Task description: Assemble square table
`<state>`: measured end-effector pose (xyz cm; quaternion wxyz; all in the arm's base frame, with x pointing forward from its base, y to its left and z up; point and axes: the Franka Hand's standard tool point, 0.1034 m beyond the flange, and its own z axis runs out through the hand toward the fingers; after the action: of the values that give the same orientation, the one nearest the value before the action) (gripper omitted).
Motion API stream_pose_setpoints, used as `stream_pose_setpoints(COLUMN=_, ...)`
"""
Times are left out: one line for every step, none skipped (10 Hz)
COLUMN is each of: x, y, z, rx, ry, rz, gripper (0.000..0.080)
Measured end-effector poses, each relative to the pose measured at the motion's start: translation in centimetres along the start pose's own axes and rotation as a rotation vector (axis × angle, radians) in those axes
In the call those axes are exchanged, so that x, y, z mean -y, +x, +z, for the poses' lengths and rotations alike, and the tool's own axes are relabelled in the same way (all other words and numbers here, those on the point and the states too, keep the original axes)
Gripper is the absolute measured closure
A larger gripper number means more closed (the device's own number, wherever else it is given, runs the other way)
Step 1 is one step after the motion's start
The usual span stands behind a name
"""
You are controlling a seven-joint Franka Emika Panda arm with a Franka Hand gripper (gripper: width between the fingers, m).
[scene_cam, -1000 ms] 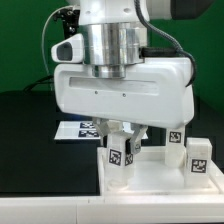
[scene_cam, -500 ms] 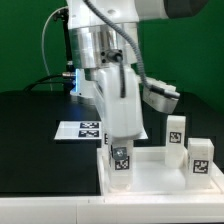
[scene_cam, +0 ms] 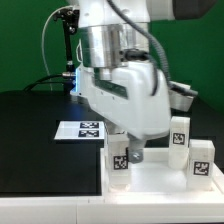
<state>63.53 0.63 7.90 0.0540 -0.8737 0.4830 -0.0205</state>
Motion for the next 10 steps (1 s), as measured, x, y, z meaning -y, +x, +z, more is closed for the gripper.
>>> stream_pose_setpoints(x=-0.03, y=-0.29, z=0.14, rx=-0.005, ry=-0.008, rz=-0.090, gripper=0.0164)
stream_pose_setpoints(x=-0.15, y=-0.10, z=0.15, rx=-0.006, ry=-0.010, rz=-0.139, gripper=0.0164)
stream_pose_setpoints(x=-0.21, y=-0.02, z=0.16, rx=-0.006, ry=-0.011, rz=-0.224, gripper=0.0151)
stream_pose_setpoints(x=-0.16, y=0.06, z=0.08, rx=-0.009, ry=-0.013, rz=-0.331, gripper=0.0151)
stream_pose_setpoints(x=0.01, y=0.38, z=-0.24, rx=-0.019, ry=-0.023, rz=-0.537, gripper=0.0151)
stream_pose_setpoints(x=-0.04, y=0.58, z=-0.33, rx=-0.022, ry=-0.034, rz=-0.718, gripper=0.0151)
stream_pose_setpoints(x=-0.15, y=0.56, z=-0.28, rx=-0.019, ry=-0.045, rz=-0.827, gripper=0.0151)
stream_pose_setpoints(x=-0.18, y=0.67, z=-0.27, rx=-0.021, ry=-0.045, rz=-0.853, gripper=0.0151)
stream_pose_setpoints(x=-0.22, y=0.69, z=-0.22, rx=-0.022, ry=-0.046, rz=-0.824, gripper=0.0151)
stream_pose_setpoints(x=-0.25, y=0.70, z=-0.18, rx=-0.021, ry=-0.047, rz=-0.824, gripper=0.0248)
